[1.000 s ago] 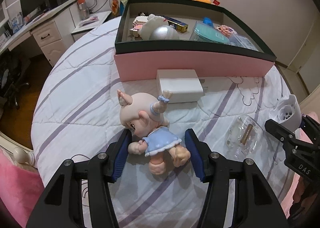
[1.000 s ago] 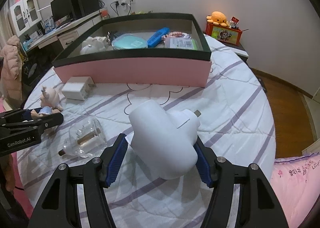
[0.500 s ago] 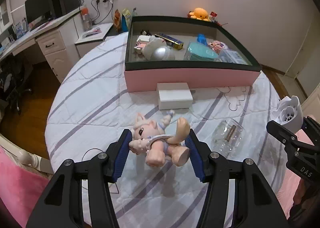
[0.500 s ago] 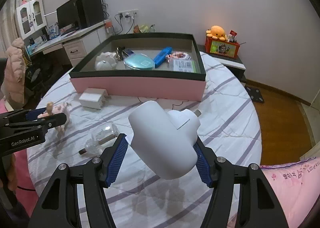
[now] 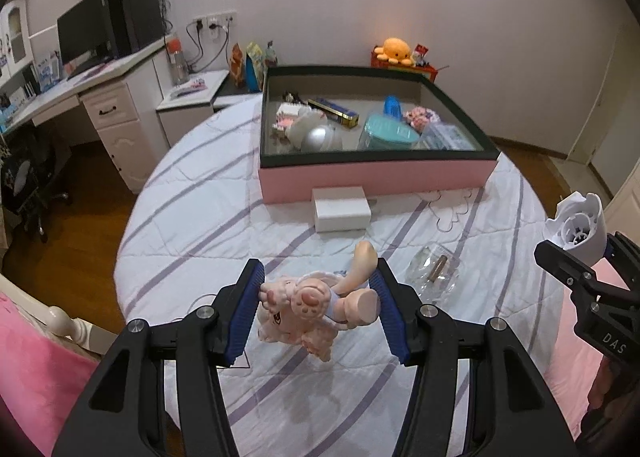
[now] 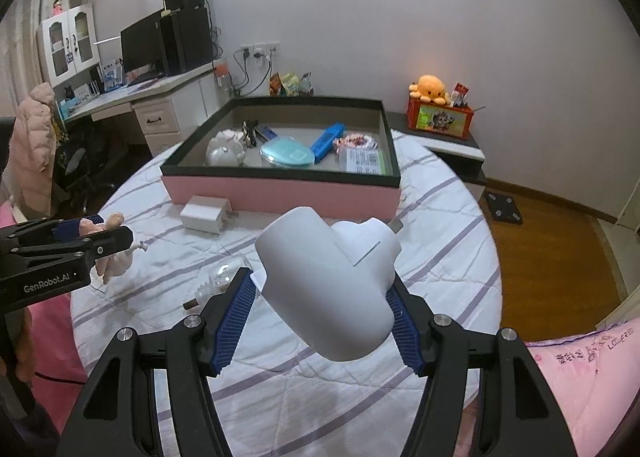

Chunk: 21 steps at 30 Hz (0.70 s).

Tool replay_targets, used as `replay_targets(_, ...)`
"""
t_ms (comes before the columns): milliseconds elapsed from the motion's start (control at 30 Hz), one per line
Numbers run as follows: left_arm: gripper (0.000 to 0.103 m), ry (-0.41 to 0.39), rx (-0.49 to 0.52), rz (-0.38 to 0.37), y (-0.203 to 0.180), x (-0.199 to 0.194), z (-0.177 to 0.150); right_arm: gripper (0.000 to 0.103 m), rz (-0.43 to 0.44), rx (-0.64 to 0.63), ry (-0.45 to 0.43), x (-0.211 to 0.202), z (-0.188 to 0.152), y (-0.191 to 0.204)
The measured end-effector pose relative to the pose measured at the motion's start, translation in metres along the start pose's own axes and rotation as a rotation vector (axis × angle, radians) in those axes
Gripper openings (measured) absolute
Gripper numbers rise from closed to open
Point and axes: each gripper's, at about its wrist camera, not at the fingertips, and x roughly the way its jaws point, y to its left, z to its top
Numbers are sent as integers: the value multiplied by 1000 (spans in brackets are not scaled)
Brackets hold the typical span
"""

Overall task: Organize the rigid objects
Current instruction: 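Lift and carry the hair dryer and pig doll over the pink tray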

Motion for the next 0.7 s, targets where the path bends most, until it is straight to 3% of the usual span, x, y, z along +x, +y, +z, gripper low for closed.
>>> replay_targets(500,56,-179,33,55,-12,-66,13,65,-3,-24,-163,-61,8,7)
replay_targets(700,56,-207,41,55,-19,-78,13,58,1,-36,-211,-81,9,10)
